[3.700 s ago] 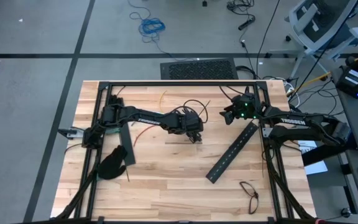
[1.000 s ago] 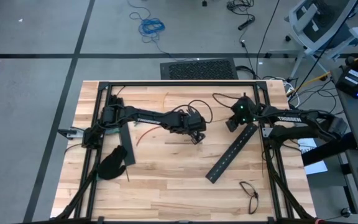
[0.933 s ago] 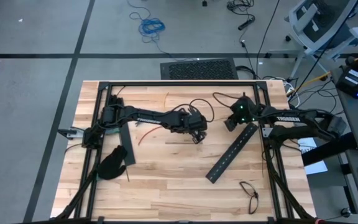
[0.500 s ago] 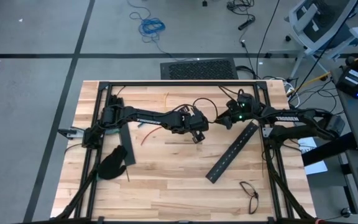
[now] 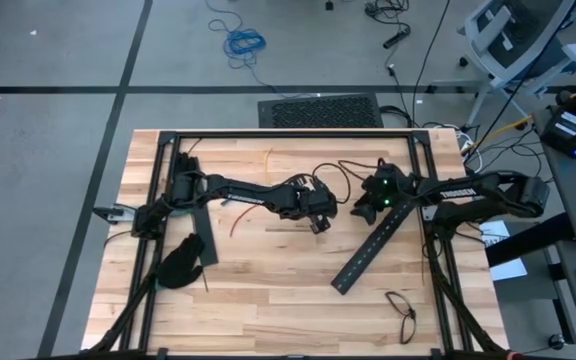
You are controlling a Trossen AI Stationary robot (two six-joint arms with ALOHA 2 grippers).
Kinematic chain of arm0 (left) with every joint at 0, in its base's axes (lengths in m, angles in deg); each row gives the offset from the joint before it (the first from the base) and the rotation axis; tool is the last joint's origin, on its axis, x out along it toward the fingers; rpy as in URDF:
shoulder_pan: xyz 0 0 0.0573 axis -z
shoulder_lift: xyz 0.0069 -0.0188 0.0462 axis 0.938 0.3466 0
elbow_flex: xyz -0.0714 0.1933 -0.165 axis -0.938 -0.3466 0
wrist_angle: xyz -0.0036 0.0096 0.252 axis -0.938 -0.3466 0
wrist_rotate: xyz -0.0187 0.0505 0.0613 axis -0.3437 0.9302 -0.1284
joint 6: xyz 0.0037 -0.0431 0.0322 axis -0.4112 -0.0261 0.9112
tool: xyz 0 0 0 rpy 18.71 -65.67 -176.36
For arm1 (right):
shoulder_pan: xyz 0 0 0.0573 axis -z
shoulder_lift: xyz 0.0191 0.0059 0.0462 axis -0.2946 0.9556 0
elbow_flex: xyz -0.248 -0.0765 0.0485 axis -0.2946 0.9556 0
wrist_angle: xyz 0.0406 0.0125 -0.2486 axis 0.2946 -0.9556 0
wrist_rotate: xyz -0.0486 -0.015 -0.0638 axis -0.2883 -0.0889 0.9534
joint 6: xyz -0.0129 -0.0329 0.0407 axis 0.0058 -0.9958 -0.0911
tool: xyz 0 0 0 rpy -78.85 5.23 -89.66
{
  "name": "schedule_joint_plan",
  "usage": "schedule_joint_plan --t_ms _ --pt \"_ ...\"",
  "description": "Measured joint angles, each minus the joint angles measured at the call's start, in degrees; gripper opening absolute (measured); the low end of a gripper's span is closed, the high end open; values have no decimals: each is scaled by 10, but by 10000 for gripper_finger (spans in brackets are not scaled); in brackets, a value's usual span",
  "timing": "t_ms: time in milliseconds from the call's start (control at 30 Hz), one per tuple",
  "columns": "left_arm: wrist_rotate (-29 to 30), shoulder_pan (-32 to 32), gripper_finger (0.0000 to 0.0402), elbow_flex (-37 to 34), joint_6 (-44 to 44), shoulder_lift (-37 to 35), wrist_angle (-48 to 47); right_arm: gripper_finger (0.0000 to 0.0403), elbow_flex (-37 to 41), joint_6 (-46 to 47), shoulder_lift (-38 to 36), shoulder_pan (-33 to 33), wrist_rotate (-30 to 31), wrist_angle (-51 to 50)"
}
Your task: Ziptie cables
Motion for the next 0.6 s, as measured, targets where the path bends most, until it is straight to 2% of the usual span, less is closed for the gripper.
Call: schedule_joint_plan --t_ms 167,333,433,600 --pt "5 19 0 -6 0 12 -1 196 14 7 -4 -7 -8 147" --pt "25 34 0 -6 0 12 3 196 14 33 -7 0 -64 259" --pt "33 41 0 -6 -10 12 2 196 12 27 -5 3 -53 245" --pt "48 52 0 -6 -15 12 4 196 -45 -153 32 -22 -23 65"
